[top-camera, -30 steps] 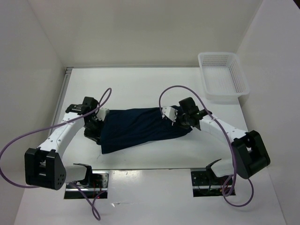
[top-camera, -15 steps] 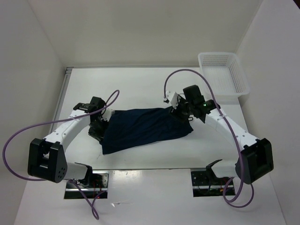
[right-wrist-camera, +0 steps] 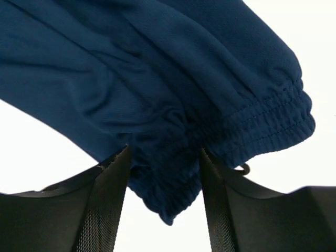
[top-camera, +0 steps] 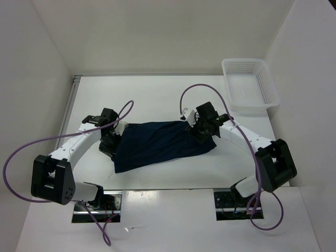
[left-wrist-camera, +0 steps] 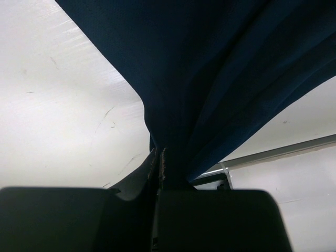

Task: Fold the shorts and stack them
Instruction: Fold the shorts

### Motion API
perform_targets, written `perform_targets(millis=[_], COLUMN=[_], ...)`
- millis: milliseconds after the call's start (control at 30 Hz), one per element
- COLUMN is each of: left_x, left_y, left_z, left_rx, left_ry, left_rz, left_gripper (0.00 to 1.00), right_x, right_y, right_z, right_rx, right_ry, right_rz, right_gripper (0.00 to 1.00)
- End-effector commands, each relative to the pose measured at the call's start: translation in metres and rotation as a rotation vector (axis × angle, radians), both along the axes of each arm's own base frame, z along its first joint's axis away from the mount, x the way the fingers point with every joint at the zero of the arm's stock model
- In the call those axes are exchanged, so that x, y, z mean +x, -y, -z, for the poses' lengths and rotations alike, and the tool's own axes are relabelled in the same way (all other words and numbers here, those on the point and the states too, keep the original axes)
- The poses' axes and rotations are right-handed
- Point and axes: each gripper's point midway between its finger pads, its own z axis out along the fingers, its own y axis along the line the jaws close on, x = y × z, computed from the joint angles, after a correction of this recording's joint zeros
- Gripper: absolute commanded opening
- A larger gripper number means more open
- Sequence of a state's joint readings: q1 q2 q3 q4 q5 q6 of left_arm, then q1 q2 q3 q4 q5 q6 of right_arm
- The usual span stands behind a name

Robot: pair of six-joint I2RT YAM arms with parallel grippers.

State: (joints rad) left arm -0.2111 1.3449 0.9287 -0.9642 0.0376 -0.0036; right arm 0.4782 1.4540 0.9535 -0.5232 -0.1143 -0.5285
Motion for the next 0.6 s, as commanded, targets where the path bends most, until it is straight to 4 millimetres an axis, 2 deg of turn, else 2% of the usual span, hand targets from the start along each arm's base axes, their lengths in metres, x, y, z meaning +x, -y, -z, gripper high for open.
perform_targets(millis=[0,67,100,200,233,267,300,367,400,467,500,567], left_x=[0.0,0.0,0.0,0.0,0.0,0.003,0.0,0.0,0.0,0.004,0.007,0.007], left_y=[0.0,-0.002,-0.002,-0.002,-0.002,-0.003,-0.004,-0.006,-0.006,-0.008,-0.008,-0.008], left_z=[0.001,0.001,0.001,0.001,0.001,0.001,0.003,0.003,0.003,0.001,-0.001,-0.001], left_rx=[0.006,0.015,0.015,0.015,0.015,0.024,0.026,0.036,0.036,0.047,0.054,0.054], left_ry=[-0.002,0.0,0.0,0.0,0.0,0.011,0.002,0.005,0.005,0.016,0.029,0.029], left_rz=[0.007,0.005,0.005,0.005,0.005,0.004,0.004,0.003,0.003,0.001,-0.001,-0.001], left_gripper=[0.0,0.0,0.0,0.0,0.0,0.0,0.0,0.0,0.0,0.0,0.0,0.0], right_x=[0.013,0.014,0.012,0.01,0.012,0.015,0.021,0.015,0.021,0.009,0.004,-0.016], right_y=[0.008,0.014,0.016,0.019,0.021,0.02,0.017,0.021,0.019,0.023,0.024,0.033], right_z=[0.007,0.012,0.015,0.018,0.018,0.011,-0.001,-0.009,-0.032,-0.047,-0.064,-0.058], right_rx=[-0.057,-0.09,-0.094,-0.112,-0.125,-0.115,-0.107,-0.138,-0.129,-0.146,-0.147,-0.19], right_ry=[0.067,0.083,0.076,0.075,0.082,0.1,0.137,0.11,0.159,0.151,0.199,0.179], right_rz=[0.004,0.013,0.012,0.01,0.007,0.008,-0.004,-0.031,-0.049,-0.108,-0.173,-0.239], right_gripper=[0.57,0.5,0.39,0.2,0.08,0.03,0.0,0.0,0.0,0.0,0.0,0.0])
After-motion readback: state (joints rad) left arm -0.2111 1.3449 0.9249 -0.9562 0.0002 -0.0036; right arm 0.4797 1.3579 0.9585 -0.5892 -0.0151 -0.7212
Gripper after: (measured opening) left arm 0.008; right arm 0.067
